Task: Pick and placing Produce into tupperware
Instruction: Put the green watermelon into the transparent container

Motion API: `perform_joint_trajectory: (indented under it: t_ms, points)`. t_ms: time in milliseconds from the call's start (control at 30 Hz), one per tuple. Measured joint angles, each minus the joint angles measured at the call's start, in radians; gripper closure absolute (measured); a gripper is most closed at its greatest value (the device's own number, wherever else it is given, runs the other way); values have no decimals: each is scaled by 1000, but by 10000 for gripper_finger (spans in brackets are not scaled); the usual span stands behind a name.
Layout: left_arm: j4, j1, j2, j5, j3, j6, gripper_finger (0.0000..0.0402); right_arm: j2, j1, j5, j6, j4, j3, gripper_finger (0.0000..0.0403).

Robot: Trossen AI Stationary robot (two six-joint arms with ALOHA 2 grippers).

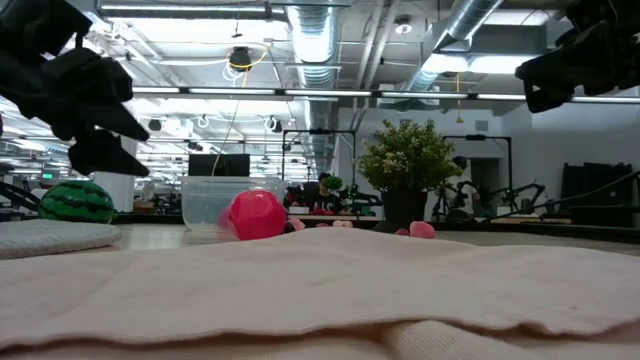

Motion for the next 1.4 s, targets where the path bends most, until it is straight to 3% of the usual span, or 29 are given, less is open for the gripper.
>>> perform_joint_trajectory:
  t_ms: [233,500,667,833,1233,1400]
  points:
    - [2,-96,52,-44,61,37,20,0,0,0,0,0,0,339]
    - [-313,-150,122,-137,229,-8,20,0,0,0,0,1,0,339]
    - [-356,-173,207,-100,293,-13,20,0,0,0,0,0,0,339]
    - [-531,-173,338,-81,359,-129,20,0,0,0,0,1,0,339]
    - [-510,-192,518,-163,467,-177,20,0,0,0,0,0,0,339]
    - [-501,-192,575,-137,484,-177,20,0,0,0,0,0,1,339]
